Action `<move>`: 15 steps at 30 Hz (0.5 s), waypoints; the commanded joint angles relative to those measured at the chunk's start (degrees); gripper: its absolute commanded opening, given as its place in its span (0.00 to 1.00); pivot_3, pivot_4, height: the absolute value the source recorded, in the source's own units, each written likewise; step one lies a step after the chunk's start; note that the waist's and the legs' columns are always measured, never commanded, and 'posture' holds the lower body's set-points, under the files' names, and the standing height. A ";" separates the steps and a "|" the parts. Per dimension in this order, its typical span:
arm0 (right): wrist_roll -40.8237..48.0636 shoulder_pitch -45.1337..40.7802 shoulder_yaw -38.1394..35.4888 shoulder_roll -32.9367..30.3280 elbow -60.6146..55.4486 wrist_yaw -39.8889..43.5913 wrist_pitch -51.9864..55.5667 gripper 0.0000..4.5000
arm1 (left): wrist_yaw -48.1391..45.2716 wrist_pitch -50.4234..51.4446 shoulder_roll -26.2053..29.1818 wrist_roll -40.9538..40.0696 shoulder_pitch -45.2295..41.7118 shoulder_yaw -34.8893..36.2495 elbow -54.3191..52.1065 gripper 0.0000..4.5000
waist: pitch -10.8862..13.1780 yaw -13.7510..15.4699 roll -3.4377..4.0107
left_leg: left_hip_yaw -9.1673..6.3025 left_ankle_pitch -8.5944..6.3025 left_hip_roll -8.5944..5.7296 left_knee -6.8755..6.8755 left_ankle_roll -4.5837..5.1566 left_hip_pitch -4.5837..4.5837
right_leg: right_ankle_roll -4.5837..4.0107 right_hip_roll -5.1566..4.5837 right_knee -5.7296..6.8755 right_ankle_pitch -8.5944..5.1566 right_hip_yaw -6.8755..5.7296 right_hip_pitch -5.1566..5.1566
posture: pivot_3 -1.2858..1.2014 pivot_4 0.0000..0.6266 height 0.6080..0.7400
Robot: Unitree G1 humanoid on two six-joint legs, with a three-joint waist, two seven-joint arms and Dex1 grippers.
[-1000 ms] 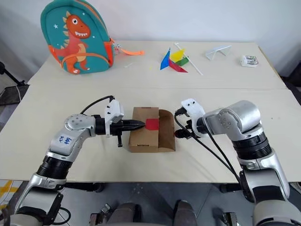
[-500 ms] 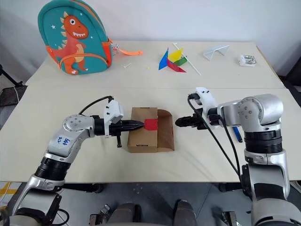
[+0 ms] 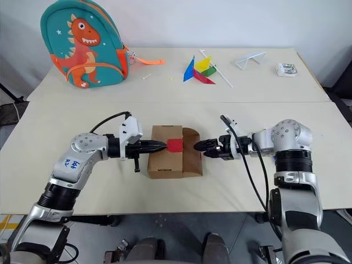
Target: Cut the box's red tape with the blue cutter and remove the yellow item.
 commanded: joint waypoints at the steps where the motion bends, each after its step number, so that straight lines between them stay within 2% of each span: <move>1: 0.31 -1.09 -0.63 2.19 0.54 0.39 0.19 0.87 | -0.15 1.02 0.76 1.06 0.59 -0.68 0.58 0.00 | 0.00 -0.03 0.00 | 0.00 0.00 0.00 0.00 0.00 0.00 | 0.00 0.00 0.00 0.00 0.00 0.00 | 0.52 0.24 1.00; 12: -4.23 1.53 -4.57 4.68 4.55 2.67 -1.19 0.87 | 0.01 1.67 1.16 1.03 0.88 -0.44 -0.10 0.00 | -0.01 -0.13 0.01 | 0.00 0.00 0.00 0.00 -0.01 0.04 | 0.00 0.00 0.05 0.00 0.00 0.01 | 0.52 0.24 1.00; 15: -4.70 2.04 -4.87 5.18 4.30 3.63 -0.83 0.74 | 0.01 1.93 1.38 0.95 1.04 -0.37 -0.45 0.00 | -0.01 -0.28 0.01 | 0.00 0.01 0.00 0.00 -0.01 0.04 | 0.00 0.00 0.06 0.00 0.00 0.01 | 0.52 0.24 1.00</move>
